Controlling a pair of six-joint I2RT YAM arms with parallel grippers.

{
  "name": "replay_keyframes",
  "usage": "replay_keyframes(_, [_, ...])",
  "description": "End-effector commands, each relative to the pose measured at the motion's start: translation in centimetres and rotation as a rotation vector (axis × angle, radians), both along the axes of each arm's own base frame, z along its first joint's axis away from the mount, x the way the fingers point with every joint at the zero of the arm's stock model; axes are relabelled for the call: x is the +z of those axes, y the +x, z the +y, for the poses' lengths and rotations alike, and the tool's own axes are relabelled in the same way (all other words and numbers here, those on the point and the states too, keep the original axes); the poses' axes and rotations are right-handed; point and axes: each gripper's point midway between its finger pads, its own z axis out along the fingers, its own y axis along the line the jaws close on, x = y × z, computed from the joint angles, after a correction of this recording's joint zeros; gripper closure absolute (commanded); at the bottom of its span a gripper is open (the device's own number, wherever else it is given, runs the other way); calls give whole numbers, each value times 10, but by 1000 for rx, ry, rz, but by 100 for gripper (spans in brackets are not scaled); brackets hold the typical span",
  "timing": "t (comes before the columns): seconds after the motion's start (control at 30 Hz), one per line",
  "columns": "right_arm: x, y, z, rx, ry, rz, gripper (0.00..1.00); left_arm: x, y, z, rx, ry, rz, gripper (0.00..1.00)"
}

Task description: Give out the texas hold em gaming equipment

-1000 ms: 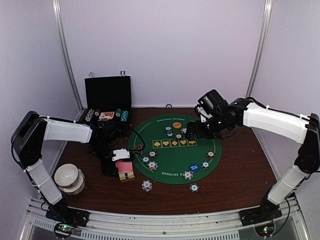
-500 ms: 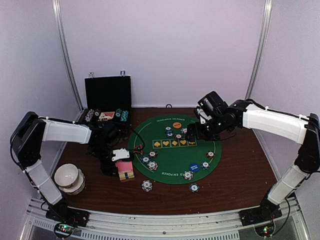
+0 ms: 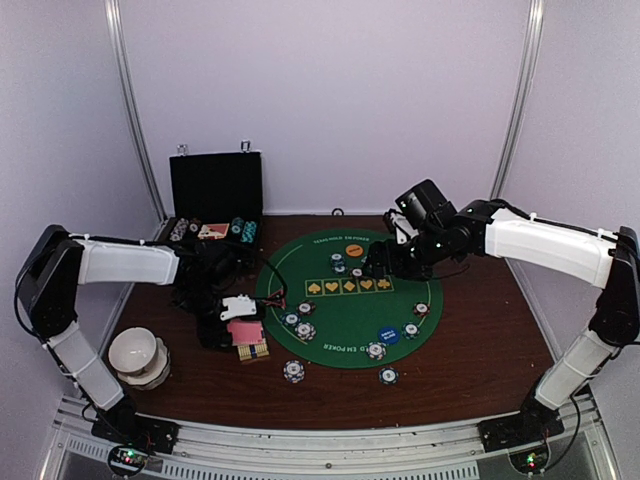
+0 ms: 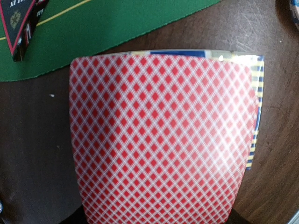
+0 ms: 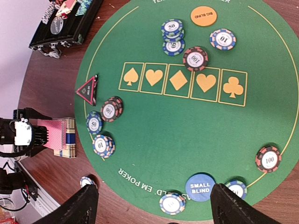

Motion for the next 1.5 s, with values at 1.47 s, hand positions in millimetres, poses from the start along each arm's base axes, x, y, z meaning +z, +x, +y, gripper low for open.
replay_keyframes(1.47, [22,-40,195,334,821,367,15,153,-2,-73,-21,-320,1,100])
